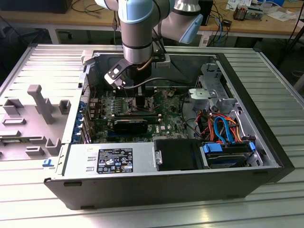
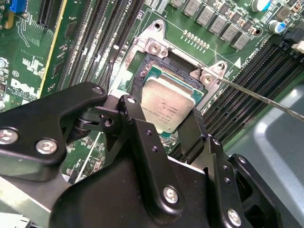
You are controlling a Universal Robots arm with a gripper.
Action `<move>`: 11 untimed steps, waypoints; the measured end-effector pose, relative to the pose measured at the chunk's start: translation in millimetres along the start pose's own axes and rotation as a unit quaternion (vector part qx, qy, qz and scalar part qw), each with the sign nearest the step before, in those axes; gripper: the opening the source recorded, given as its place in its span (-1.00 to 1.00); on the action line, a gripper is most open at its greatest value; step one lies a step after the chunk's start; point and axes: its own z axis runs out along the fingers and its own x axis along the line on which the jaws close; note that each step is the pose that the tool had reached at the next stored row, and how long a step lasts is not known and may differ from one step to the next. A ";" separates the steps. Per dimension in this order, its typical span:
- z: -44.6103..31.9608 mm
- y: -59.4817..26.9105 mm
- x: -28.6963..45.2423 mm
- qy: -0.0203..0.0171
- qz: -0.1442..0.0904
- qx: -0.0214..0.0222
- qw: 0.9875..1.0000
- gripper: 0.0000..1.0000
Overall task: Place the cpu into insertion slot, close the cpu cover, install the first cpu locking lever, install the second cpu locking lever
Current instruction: 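Place the cpu into insertion slot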
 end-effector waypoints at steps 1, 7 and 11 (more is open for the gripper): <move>0.2 0.0 0.0 0.000 0.000 0.000 1.000 0.08; 0.9 -0.1 -0.7 0.000 0.000 0.000 1.000 0.08; 2.2 -0.3 -0.8 0.000 0.000 0.000 1.000 0.08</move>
